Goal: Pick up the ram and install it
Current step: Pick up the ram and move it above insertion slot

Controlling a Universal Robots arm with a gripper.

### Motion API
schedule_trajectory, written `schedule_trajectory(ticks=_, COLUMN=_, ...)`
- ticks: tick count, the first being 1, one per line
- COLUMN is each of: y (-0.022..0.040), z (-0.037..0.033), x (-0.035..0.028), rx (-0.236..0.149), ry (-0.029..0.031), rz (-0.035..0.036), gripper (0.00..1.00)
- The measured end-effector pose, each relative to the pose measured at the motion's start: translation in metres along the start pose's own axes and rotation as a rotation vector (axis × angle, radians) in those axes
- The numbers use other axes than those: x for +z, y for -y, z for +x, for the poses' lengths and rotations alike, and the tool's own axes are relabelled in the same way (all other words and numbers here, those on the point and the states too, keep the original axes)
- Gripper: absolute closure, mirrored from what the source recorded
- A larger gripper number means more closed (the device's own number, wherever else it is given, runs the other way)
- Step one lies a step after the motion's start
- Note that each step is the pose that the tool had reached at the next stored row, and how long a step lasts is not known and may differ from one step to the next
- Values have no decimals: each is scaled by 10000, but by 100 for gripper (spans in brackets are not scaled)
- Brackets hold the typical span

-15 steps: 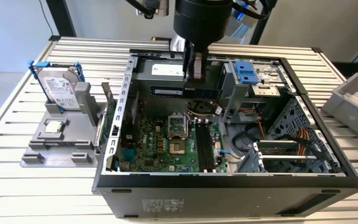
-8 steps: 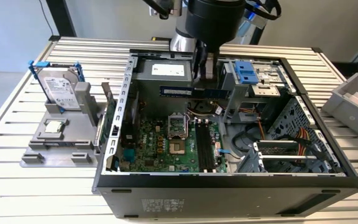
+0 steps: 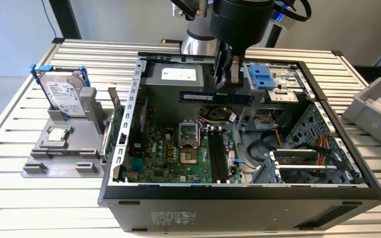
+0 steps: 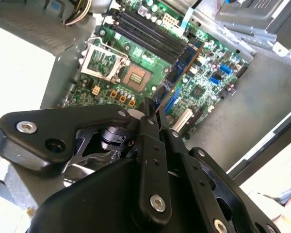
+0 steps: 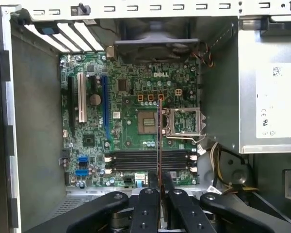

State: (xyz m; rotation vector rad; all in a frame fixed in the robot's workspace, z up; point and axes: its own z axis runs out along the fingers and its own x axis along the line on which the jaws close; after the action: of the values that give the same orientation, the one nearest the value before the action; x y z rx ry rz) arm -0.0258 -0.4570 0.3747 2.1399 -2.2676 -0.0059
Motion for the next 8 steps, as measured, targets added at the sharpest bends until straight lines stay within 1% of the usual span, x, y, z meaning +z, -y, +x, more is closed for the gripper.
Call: schedule_trajectory(ticks=8, y=158, z=-38, x=-4, rx=9, ry=0, rz=0, gripper=100)
